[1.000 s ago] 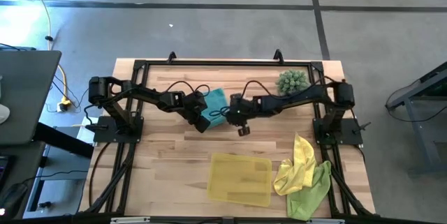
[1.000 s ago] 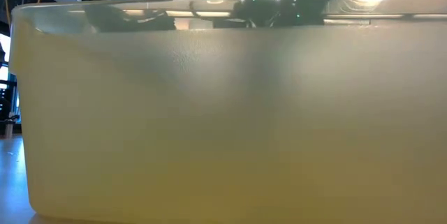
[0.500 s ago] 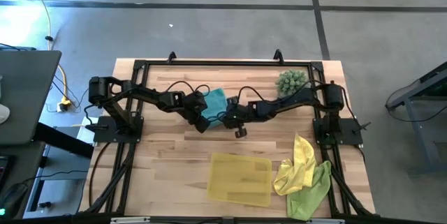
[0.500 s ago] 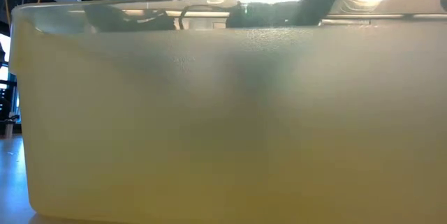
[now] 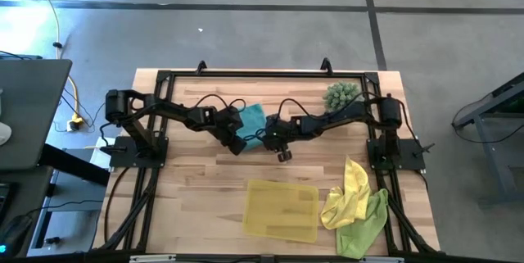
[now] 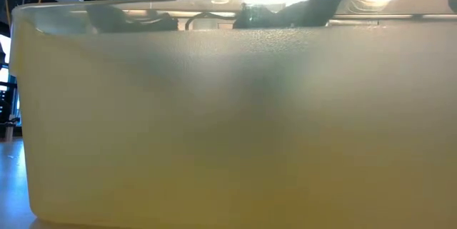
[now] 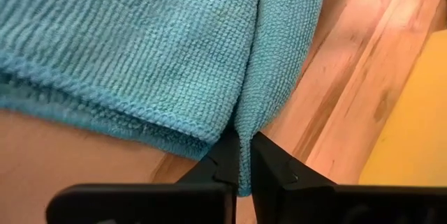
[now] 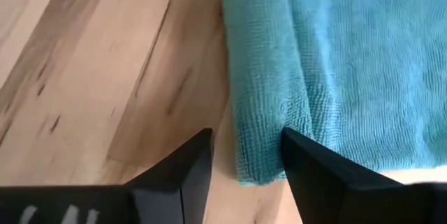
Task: Roll microfiber towels into tight, uniform cylinder then place into a basket
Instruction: Roll the blue towel
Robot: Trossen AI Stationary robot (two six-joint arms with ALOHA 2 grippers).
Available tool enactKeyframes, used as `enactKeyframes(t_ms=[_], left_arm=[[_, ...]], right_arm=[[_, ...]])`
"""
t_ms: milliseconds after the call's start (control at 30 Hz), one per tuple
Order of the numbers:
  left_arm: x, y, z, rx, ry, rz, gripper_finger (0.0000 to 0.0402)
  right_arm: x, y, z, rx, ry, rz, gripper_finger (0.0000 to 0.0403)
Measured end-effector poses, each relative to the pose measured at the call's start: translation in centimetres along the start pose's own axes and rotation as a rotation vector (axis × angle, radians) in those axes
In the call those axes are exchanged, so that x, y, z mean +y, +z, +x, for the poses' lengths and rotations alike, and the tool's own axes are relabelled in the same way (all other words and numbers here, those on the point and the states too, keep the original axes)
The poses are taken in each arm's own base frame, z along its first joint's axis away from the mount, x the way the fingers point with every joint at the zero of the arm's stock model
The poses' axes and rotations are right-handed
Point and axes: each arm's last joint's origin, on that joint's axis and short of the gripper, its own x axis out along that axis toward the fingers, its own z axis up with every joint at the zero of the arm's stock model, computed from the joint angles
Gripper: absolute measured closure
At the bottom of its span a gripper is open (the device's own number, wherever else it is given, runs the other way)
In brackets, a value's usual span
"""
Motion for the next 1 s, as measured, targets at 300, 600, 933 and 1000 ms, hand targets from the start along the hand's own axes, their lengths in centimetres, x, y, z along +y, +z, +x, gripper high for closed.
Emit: enactKeyframes(t_ms=[300, 600, 933, 1000], left_arm=[[-0.5, 0.1, -0.2, 0.015, -0.054, 0.043, 0.0336], [-2.2, 0.8, -2.5, 0.066, 0.003, 0.318, 0.0298], [-6.0, -0.8, -6.7, -0.019, 0.171, 0.703, 0.0295], [-7.1, -1.5, -6.4, -0.049, 0.193, 0.817, 0.0295]], right_arm=[[-0.2, -1.1, 1.5, 0.029, 0.063, 0.105, 0.0308], [-0.2, -1.3, 1.6, 0.039, 0.062, 0.121, 0.0394], [-0.4, -1.4, 1.7, 0.033, 0.077, 0.253, 0.0401], [-0.6, -1.5, 1.7, 0.02, 0.111, 0.31, 0.0401]])
